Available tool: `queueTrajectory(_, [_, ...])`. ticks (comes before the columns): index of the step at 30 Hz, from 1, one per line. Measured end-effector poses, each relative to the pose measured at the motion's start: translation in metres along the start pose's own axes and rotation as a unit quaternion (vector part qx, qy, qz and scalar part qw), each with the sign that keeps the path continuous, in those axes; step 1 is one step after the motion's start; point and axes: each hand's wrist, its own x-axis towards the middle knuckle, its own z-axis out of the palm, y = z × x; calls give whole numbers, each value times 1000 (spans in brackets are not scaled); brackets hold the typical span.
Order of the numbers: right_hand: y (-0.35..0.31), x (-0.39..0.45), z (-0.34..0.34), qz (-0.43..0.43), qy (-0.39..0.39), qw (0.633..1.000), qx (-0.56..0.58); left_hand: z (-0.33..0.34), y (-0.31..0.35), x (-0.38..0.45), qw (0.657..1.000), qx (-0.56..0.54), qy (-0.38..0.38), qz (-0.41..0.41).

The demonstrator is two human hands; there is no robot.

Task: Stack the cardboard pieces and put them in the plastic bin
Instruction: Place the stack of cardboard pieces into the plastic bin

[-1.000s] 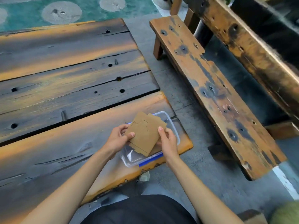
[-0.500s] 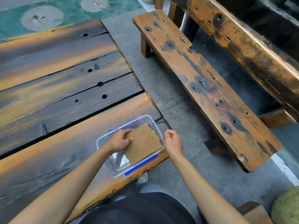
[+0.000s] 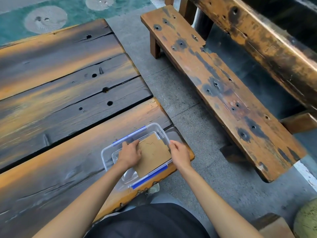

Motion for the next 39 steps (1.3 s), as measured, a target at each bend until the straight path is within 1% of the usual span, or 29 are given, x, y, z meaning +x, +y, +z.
queueTrajectory(4, [0, -3, 1, -5, -2, 1000, -6, -4, 5, -1, 1000, 24, -3, 10])
queueTrajectory(7, [-2, -5, 0, -6, -5, 1000, -5, -8, 5, -1, 998, 42, -29, 20])
queueTrajectory(10, [-3, -6, -4, -4, -19, 1000, 0, -15, 1, 1, 998, 28, -58, 23])
queueTrajectory(12, [-4, -7, -6, -5, -17, 1000, 10, -20, -1, -2, 998, 25, -57, 27])
queueTrajectory(15, [-2, -11, -8, 2, 29, 1000, -5, -22, -3, -10, 997, 35, -49, 50])
queueTrajectory(17, [-1, -16, -11, 6, 60, 998, -14, -22, -6, -14, 994, 64, -54, 64])
queueTrajectory(21, [5, -35, -17, -4, 101, 995, 0, -20, -11, -18, 990, 104, -54, 81])
queueTrajectory(24, [14, -55, -17, 8, 127, 992, 16, -19, -13, -22, 986, 110, -64, 104])
queueTrajectory(28, [26, -84, -14, 42, 148, 987, 46, -19, -14, -24, 987, 76, -90, 114])
queueTrajectory(32, [37, -117, -2, 68, 163, 982, 58, -21, -18, -27, 988, 30, -77, 128])
queueTrajectory(36, [47, -141, 14, 90, 173, 979, 67, -28, -16, -26, 988, 42, -71, 131])
queueTrajectory(39, [49, -155, 27, 98, 172, 978, 69, -31, -12, -28, 985, 44, -85, 144])
